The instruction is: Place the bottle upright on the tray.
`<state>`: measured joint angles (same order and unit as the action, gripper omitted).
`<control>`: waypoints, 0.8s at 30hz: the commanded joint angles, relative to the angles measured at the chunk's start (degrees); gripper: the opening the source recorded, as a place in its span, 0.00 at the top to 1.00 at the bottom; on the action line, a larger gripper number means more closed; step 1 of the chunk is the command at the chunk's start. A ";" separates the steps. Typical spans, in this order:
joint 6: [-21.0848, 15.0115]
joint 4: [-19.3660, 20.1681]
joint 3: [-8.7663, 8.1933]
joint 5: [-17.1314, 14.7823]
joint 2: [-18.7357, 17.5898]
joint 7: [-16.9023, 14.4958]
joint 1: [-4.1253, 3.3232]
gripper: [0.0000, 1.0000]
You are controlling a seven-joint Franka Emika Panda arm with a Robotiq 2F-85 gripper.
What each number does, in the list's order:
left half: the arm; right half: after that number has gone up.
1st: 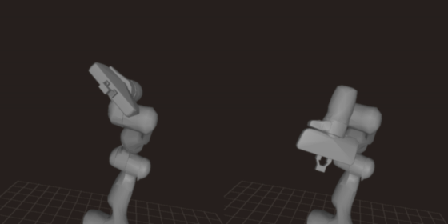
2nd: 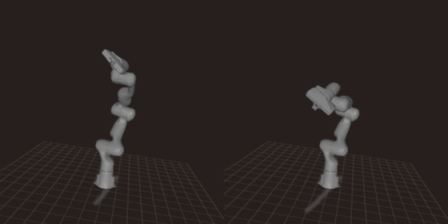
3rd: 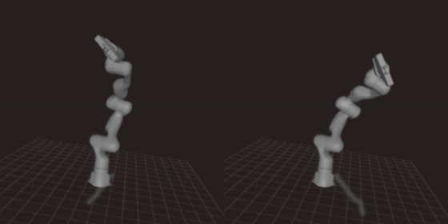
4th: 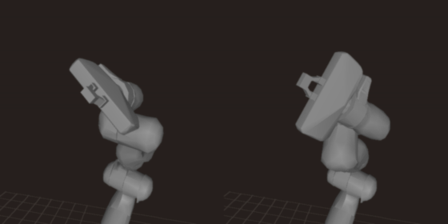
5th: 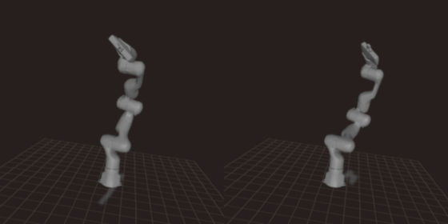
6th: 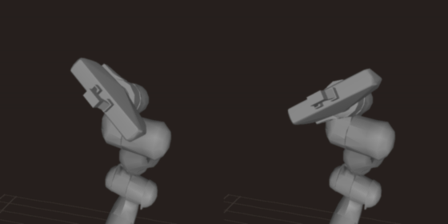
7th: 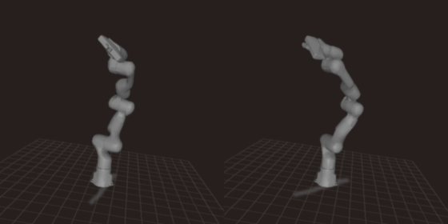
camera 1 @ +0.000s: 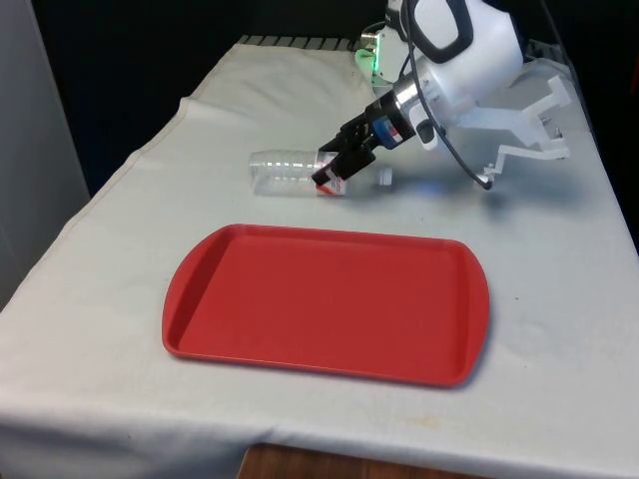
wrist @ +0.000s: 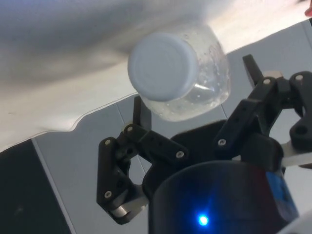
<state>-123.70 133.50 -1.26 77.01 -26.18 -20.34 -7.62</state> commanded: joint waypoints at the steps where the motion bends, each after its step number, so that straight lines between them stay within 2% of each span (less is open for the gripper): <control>1: 0.23 -0.40 0.17 -0.11 -0.52 0.29 -0.17 0.00; 15: 0.06 -0.92 0.57 0.06 -1.49 0.52 -0.06 0.01; 17: 0.00 -0.80 0.57 0.00 -1.26 0.29 0.00 0.14; 21: 0.06 -0.97 0.57 0.06 -1.55 0.52 -0.06 0.46; 24: 0.23 -0.97 0.69 0.11 -1.55 0.57 0.00 0.63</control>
<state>-123.07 132.64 -0.52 77.01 -27.39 -20.05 -7.62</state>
